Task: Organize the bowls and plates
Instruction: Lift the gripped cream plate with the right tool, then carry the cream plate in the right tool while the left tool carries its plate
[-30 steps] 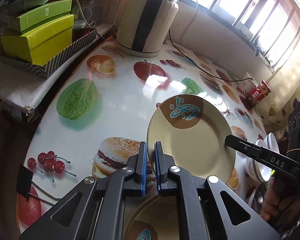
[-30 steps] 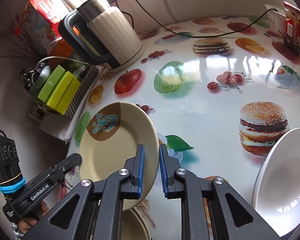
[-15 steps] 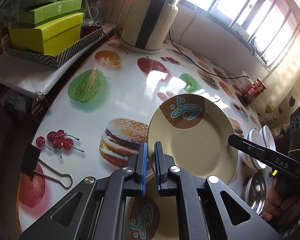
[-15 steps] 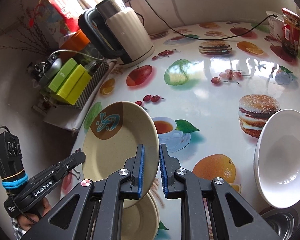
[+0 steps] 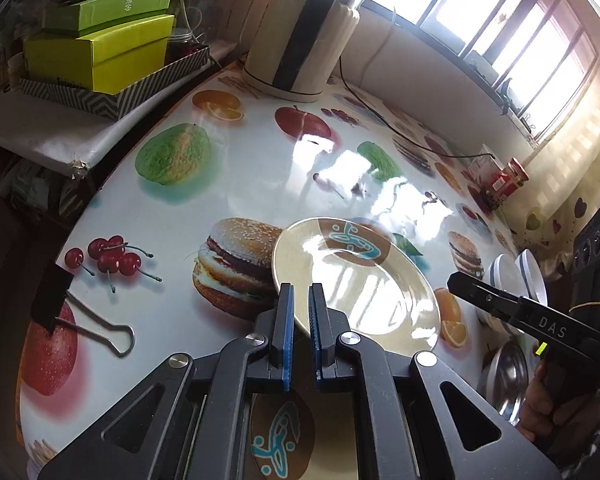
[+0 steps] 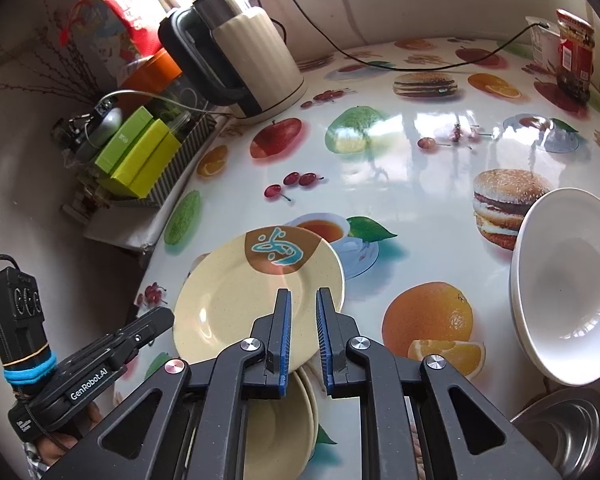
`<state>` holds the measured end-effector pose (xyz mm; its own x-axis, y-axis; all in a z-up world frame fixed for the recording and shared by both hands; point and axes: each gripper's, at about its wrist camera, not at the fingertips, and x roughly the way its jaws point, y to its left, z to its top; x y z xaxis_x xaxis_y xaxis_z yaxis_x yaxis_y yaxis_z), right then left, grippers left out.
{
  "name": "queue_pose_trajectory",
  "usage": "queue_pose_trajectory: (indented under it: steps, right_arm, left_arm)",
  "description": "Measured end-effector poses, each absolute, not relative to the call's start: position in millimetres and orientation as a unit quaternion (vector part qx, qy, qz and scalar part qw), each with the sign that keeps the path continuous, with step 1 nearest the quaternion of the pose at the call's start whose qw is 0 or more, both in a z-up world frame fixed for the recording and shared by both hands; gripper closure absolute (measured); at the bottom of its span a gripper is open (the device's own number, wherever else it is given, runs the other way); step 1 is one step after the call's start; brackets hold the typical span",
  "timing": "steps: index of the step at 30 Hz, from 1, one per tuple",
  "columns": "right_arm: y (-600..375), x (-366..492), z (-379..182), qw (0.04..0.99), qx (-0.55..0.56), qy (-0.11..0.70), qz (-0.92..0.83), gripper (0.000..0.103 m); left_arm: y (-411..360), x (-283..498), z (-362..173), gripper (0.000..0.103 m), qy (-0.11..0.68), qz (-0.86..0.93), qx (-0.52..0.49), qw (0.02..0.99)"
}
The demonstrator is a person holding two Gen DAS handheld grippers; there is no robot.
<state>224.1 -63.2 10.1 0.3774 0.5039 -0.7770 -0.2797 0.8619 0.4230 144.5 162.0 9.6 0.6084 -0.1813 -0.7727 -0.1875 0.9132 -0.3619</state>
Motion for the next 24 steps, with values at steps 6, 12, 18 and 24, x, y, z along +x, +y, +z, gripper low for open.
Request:
queue_pose_trajectory:
  steps: [6,12,18,24]
  right_arm:
    - [-65.1,236.8,-4.2,0.811,0.128,0.525,0.224,0.08]
    - [-61.0,245.1,-17.2,0.801,0.134,0.539,0.223,0.075]
    - [-59.0,252.5,-25.0,0.793,0.144,0.549,0.223,0.075]
    - [-58.7,257.5,-31.1,0.786,0.154,0.556,0.224,0.08]
  left_arm:
    - [174.1,157.1,7.9,0.096,0.444,0.001,-0.223,0.868]
    - [179.2,171.2,-4.5,0.095,0.463,-0.014,-0.244,0.852]
    - [181.1,175.9,-8.3,0.096,0.464,-0.015,-0.251,0.85]
    - [182.7,181.8,-11.4,0.096,0.471,-0.012,-0.249,0.846]
